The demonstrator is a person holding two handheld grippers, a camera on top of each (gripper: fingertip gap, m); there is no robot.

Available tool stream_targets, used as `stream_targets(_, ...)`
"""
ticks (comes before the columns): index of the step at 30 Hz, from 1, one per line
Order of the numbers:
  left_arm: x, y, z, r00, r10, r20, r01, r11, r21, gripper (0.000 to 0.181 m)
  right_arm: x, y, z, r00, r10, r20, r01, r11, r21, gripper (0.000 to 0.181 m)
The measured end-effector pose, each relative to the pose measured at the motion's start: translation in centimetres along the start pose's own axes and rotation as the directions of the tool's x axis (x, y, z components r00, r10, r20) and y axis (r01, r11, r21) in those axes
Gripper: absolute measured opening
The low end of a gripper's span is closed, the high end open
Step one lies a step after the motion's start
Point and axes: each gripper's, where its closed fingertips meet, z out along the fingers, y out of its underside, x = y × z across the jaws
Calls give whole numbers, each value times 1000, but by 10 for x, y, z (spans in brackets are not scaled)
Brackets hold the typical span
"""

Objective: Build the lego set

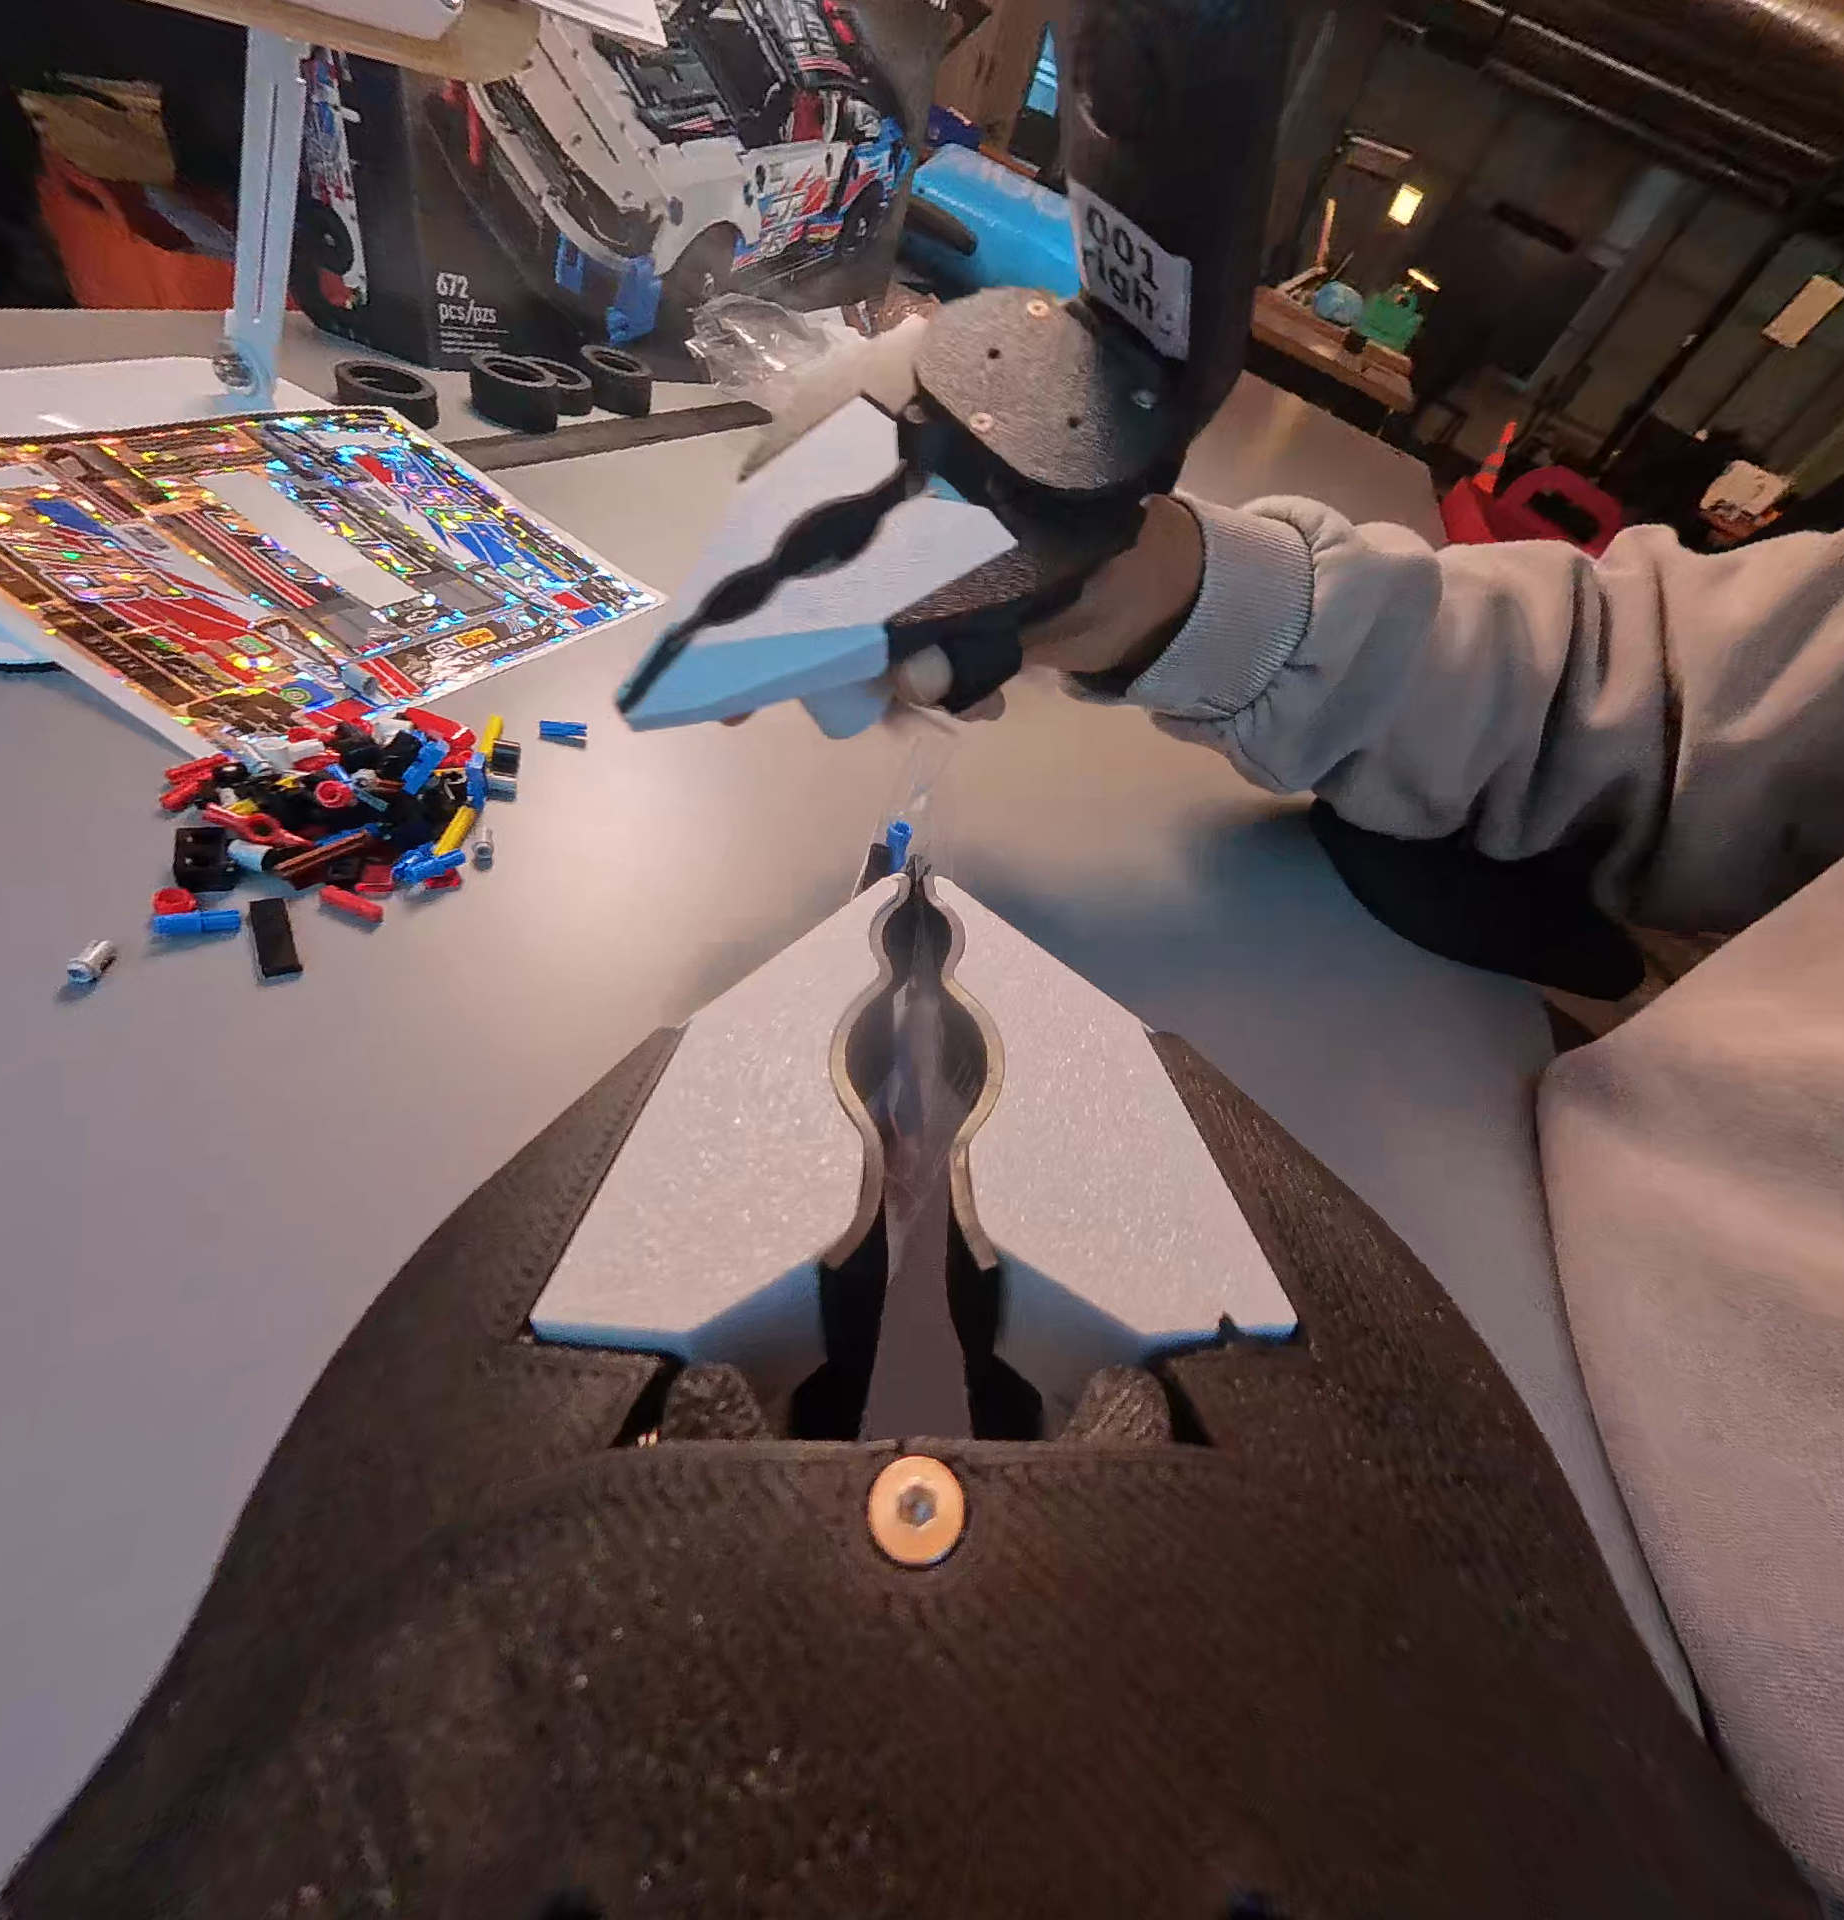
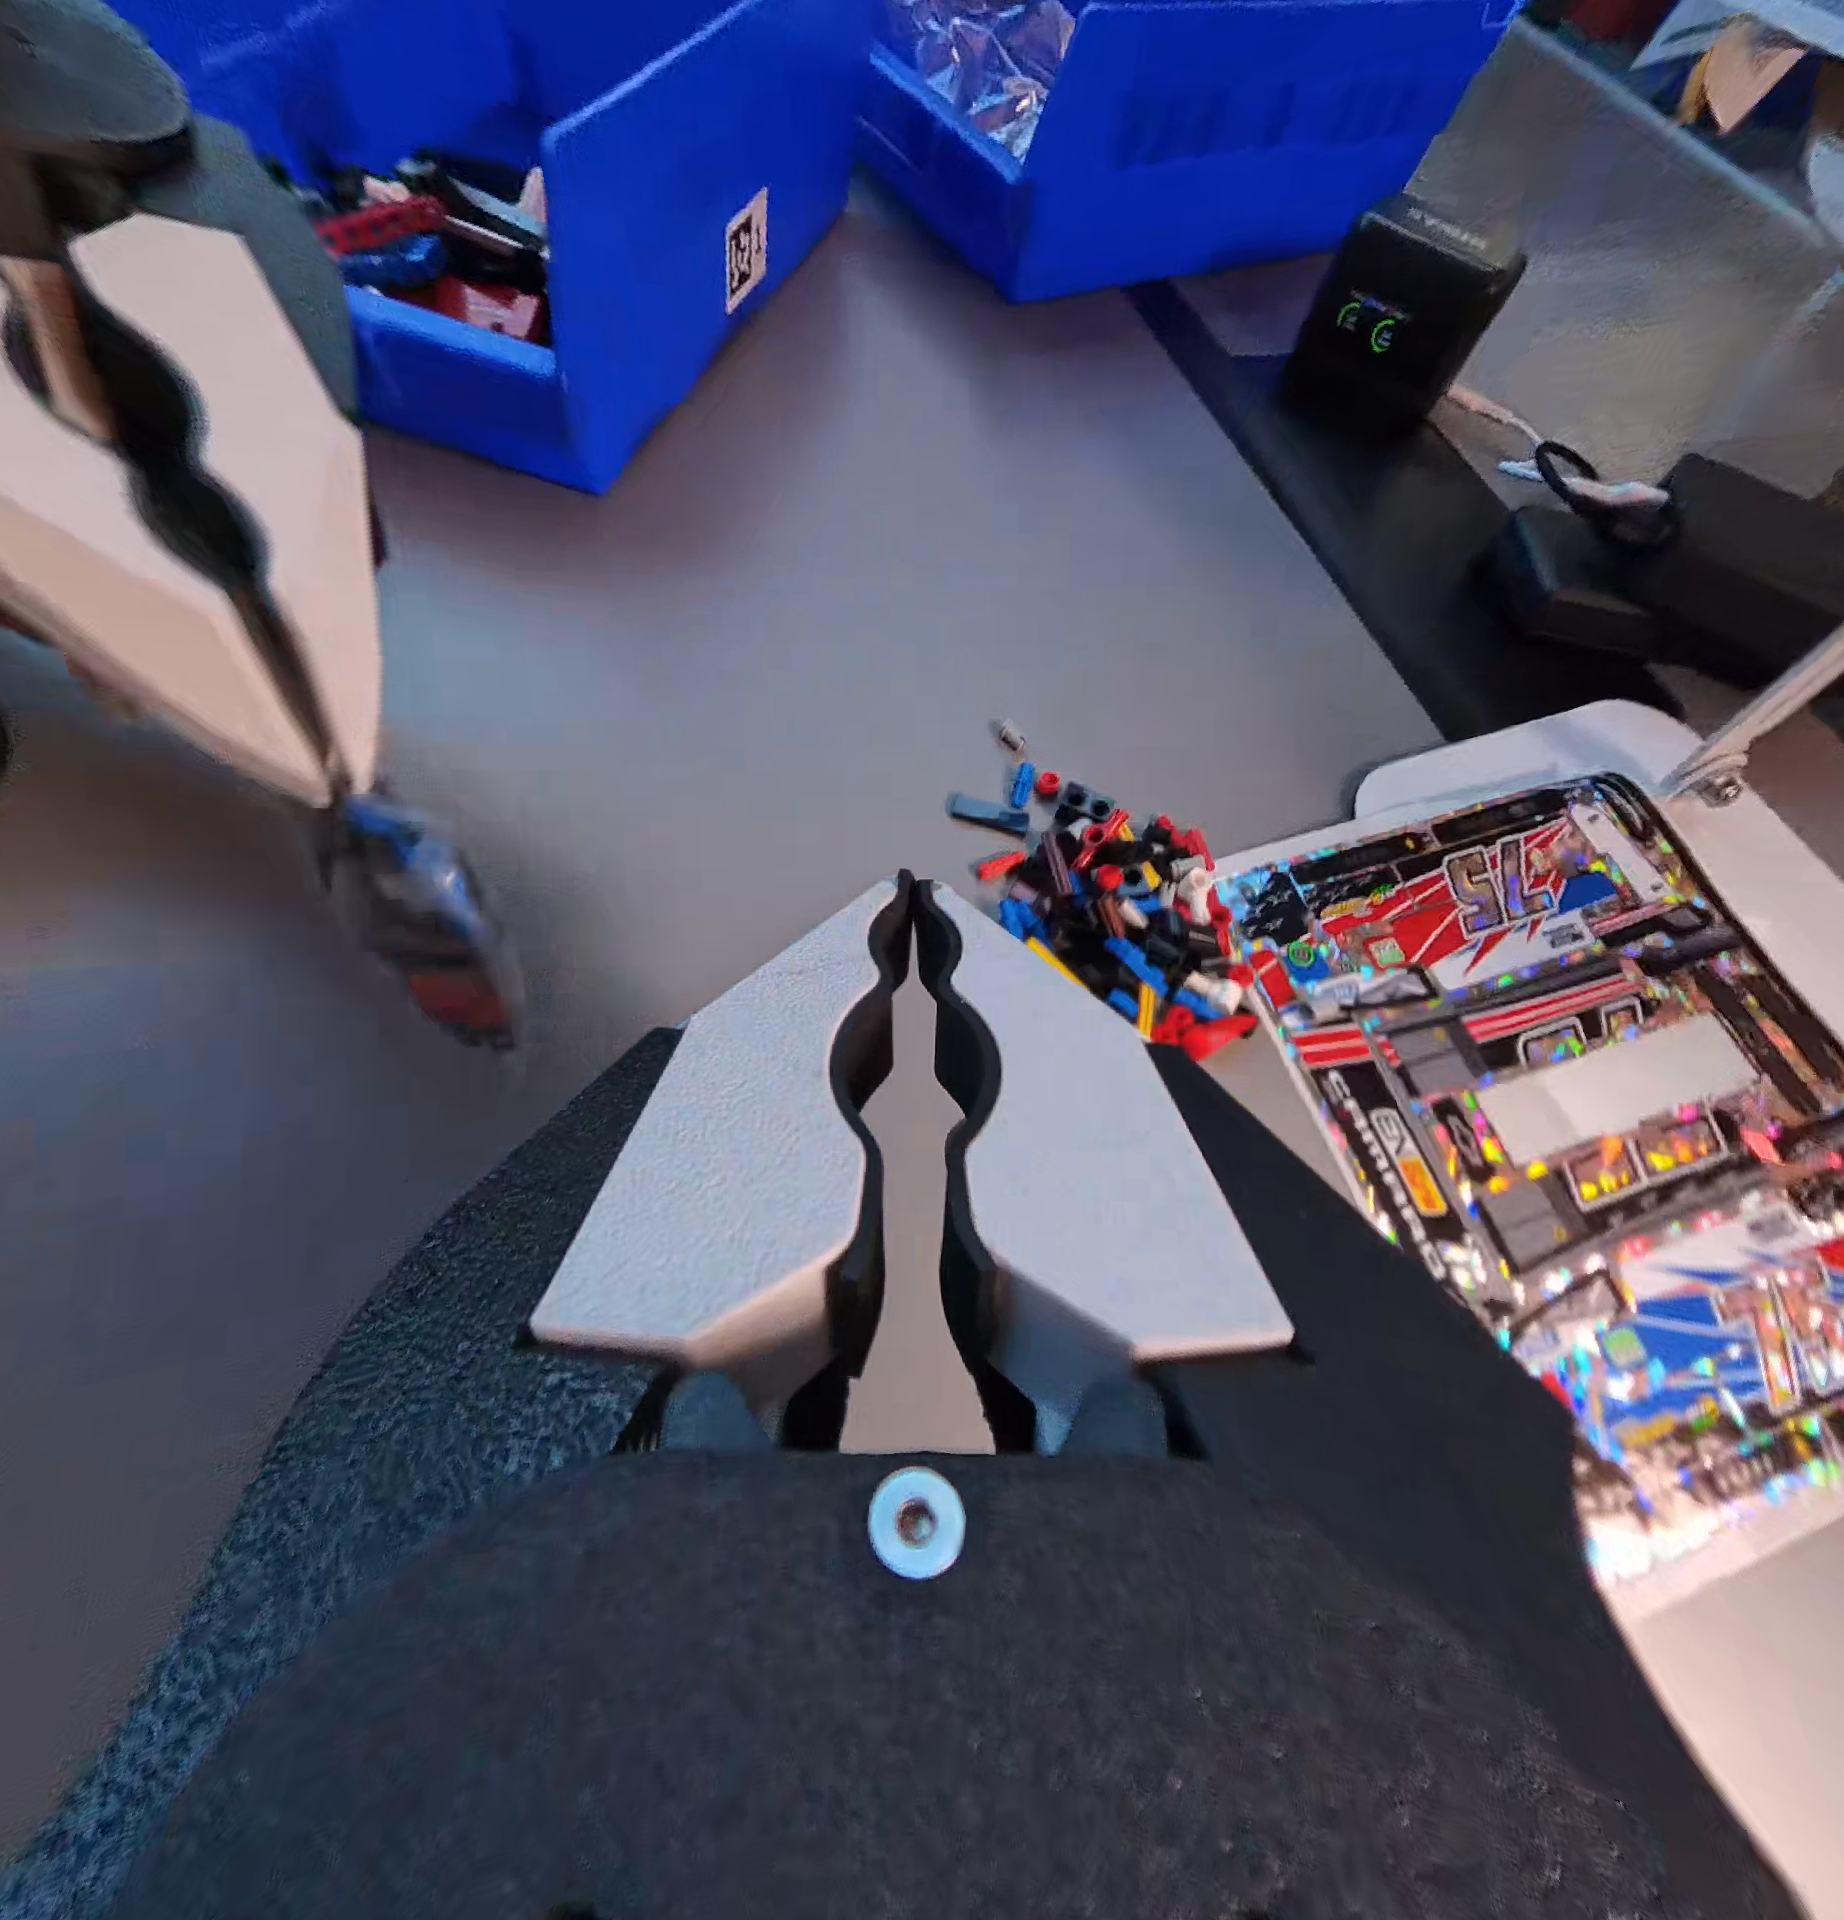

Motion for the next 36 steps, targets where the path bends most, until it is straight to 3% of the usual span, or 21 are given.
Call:
stream_targets(7, -9, 0, 2, 997, 52, 64, -53, 998, 22, 0, 30, -7, 97, 998, -57, 26, 62, 968, -242, 1)
stream_targets(13, -10, -2, 2, 995, 71, 71, -73, 997, 38, 0, 35, 3, 133, 994, -88, 69, 108, 915, -389, 8)
stream_targets(18, -8, 5, 4, 995, 82, 62, -83, 996, 11, 0, 38, 16, 130, 983, -157, 96, 184, 866, -464, 0)
stream_targets(26, -6, 6, 7, 996, 80, 45, -81, 997, 10, 0, 41, 36, 98, 976, -173, 134, 218, 835, -505, 0)
stream_targets(31, -7, 6, 7, 996, 75, 50, -76, 997, 12, 0, 22, 20, 94, 972, -140, 187, 207, 887, -412, 7)
stream_targets(34, -7, 6, 7, 996, 69, 50, -70, 997, 15, 0, 11, 26, 98, 962, -156, 222, 240, 871, -428, 12)
stream_targets(36, -7, 6, 7, 996, 68, 51, -69, 998, 15, 0, 13, 29, 100, 965, -160, 207, 237, 868, -436, 5)
